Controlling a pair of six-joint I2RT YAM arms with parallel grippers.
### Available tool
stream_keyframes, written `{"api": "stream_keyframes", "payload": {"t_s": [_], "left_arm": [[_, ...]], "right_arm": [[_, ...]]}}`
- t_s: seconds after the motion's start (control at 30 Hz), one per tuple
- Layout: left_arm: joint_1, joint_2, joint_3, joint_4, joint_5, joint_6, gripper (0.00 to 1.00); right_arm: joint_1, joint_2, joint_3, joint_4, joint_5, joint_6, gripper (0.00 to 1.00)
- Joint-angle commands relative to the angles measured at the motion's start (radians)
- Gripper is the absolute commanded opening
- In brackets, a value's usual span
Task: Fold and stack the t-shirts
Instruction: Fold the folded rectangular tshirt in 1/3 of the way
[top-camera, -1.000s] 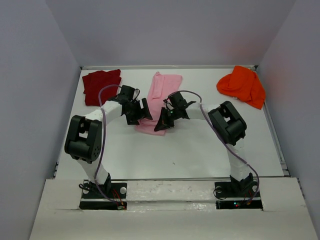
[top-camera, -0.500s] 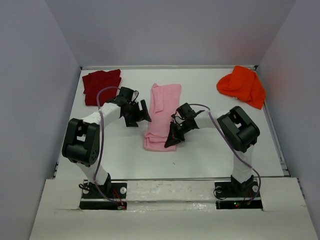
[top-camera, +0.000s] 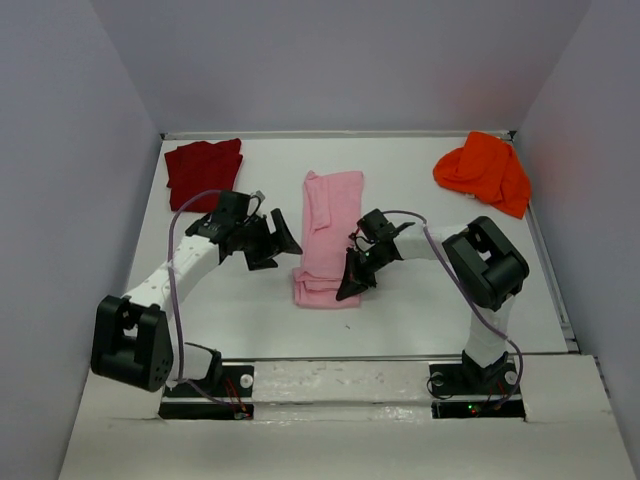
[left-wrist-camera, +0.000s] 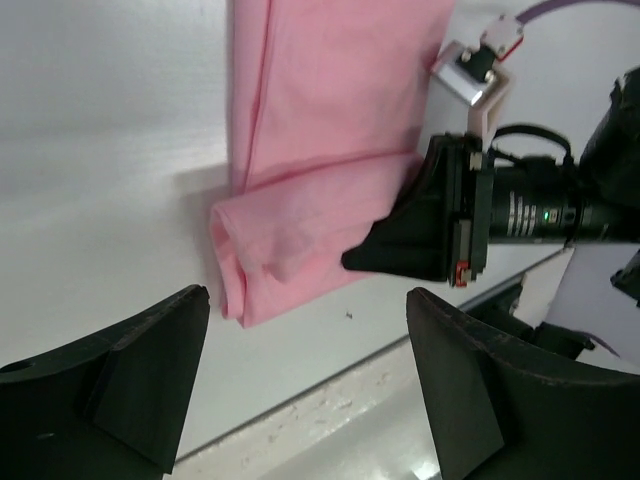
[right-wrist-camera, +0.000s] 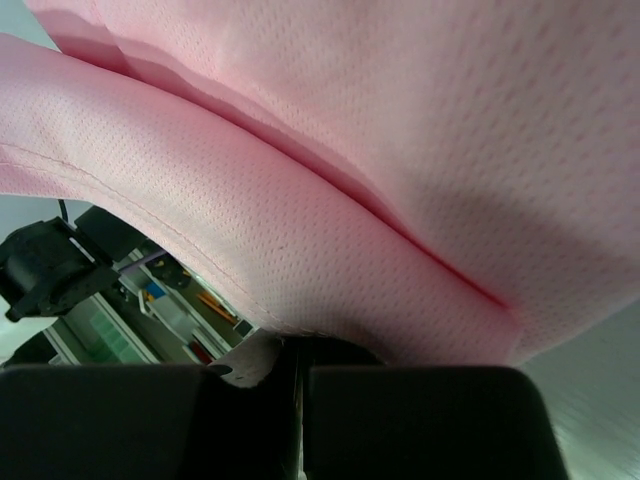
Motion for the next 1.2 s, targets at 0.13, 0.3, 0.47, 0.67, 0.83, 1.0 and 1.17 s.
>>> {"api": "stream_keyframes", "payload": {"t_s": [0.13,0.3,0.47,0.67,0.83,1.0,1.17], "left_arm": [[-0.073,-0.144,-0.174,-0.007,0.113,-0.165,0.89],[-0.105,-0.23,-0.255,0.106,0.11,-0.281,0.89],[-0.142,-0.274,-0.367,0.296,0.127,-0.447,0.89],[-0.211,-0.267,-0.439,0.503,0.058,-0.563,0.89],[-0.269,-0.176,-0.473,0.646,0.036,-0.646,0.89],[-0.28,-0.118,-0.485,0.711,0.001,-0.721,0.89],[-0.307,-0.035,-0.432,0.701,-0.056,-0.709,0.89]], "right_arm": [[0.01,0.02,0.034,-0.026,0.064,-0.021,0.0],[0.01,0.028,0.048,-0.024,0.063,-0.023,0.0],[0.01,0.034,0.051,-0.023,0.06,-0.021,0.0],[0.01,0.026,0.046,-0.014,0.058,-0.017,0.0],[0.01,0.033,0.049,-0.012,0.055,-0.017,0.0],[0.01,0.025,0.049,-0.01,0.054,-0.015,0.0],[0.01,0.023,0.046,-0.003,0.044,-0.018,0.0]]}}
